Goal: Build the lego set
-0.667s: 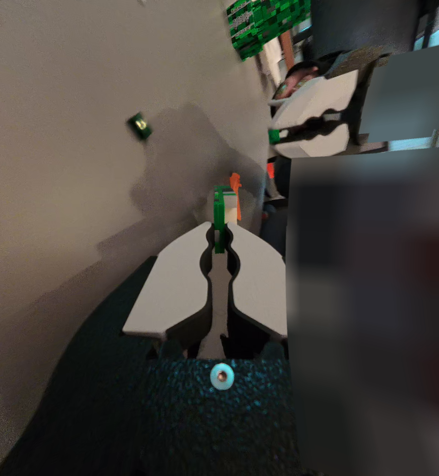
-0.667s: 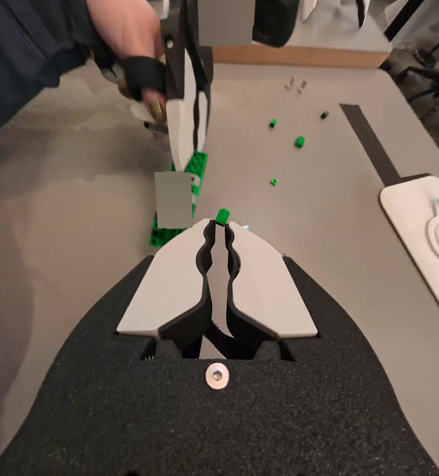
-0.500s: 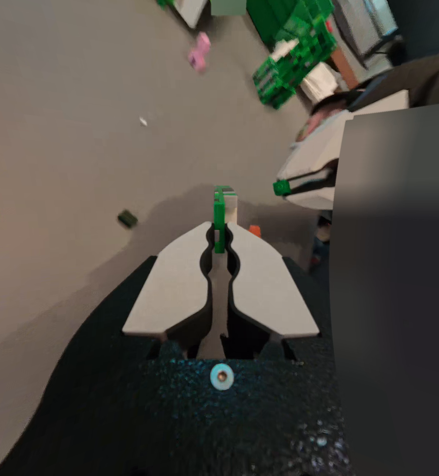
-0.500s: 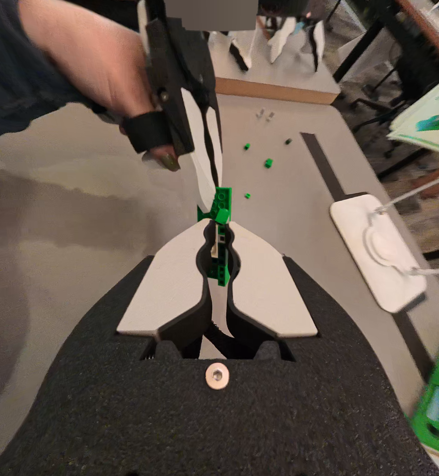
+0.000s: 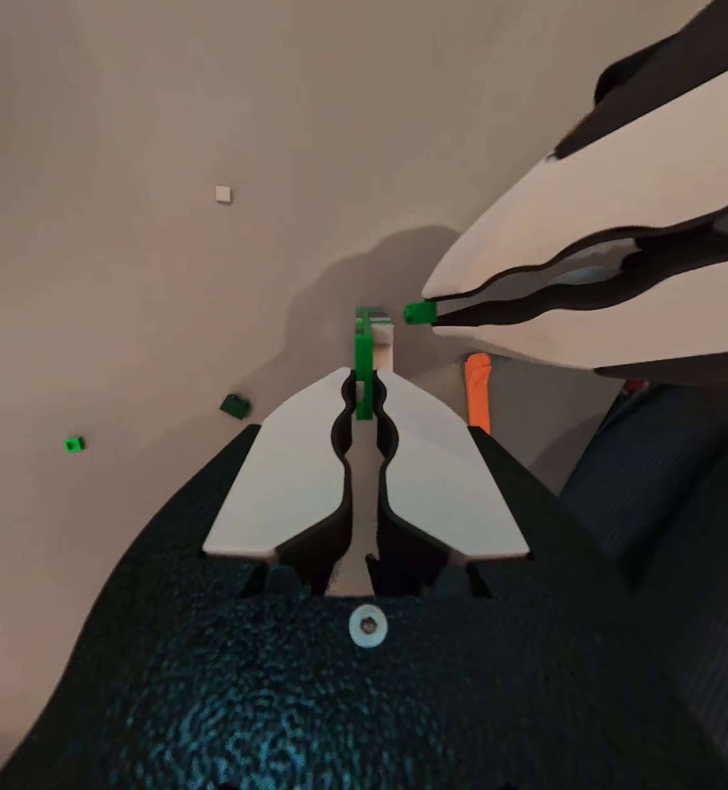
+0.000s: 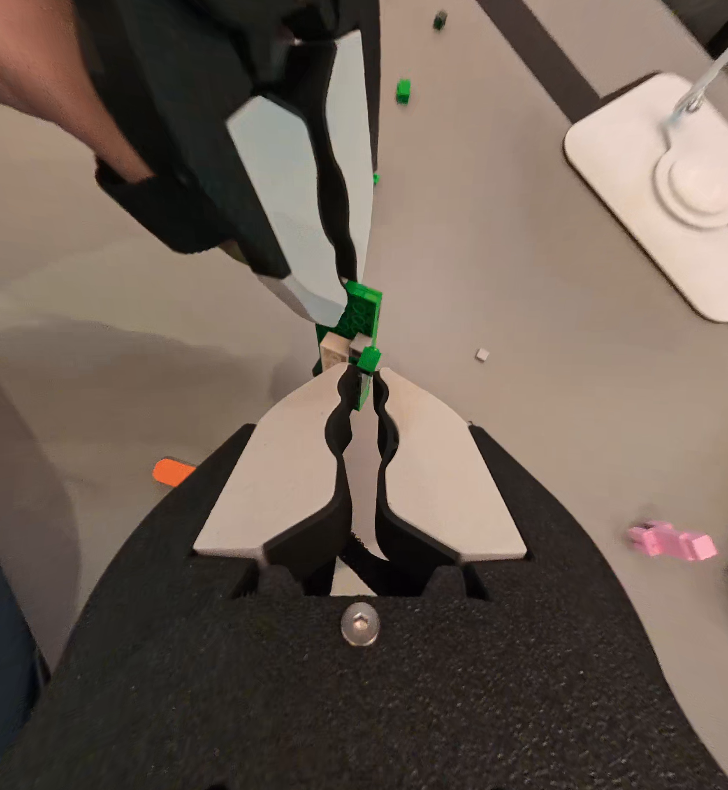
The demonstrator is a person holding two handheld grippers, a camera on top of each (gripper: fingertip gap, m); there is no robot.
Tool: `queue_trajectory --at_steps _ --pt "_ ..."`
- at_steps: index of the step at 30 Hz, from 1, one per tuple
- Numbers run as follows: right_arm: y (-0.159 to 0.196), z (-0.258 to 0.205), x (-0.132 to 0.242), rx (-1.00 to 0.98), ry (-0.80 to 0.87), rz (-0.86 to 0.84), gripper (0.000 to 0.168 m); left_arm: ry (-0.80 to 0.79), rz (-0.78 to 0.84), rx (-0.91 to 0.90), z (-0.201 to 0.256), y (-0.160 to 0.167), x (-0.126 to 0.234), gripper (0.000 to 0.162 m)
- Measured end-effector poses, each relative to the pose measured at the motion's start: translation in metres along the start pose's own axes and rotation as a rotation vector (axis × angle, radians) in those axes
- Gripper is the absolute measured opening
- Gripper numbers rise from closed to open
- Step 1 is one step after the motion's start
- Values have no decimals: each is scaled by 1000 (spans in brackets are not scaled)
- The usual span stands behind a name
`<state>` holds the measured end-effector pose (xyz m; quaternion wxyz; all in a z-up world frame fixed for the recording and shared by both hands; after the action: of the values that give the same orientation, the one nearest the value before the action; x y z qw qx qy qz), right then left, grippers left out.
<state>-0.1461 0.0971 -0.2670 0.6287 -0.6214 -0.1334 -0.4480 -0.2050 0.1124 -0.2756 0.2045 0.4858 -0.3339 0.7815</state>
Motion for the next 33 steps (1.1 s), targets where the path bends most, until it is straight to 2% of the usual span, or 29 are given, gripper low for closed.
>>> queue_trajectory --at_steps 1,6,33 --pt "2 2 -2 -22 -6 0 7 -14 -24 -16 2 -2 -3 6" --pt "12 5 -9 -101 -40 -11 6 -56 -51 -31 4 -8 -16 6" --pt "18 -1 -18 -80 7 -99 7 -97 -103 -18 9 -7 -24 6"
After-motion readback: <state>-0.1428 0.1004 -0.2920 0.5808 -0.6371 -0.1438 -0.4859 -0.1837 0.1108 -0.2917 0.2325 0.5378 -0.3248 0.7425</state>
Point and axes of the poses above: each gripper's, where its closed fingertips meet, x back along the fingers, y out of its underside, z = x × y across the jaws, the point moved 3 cm from there along x, back along the fingers, and after that the axes turned 9 degrees about x, right-handed, at the moved point
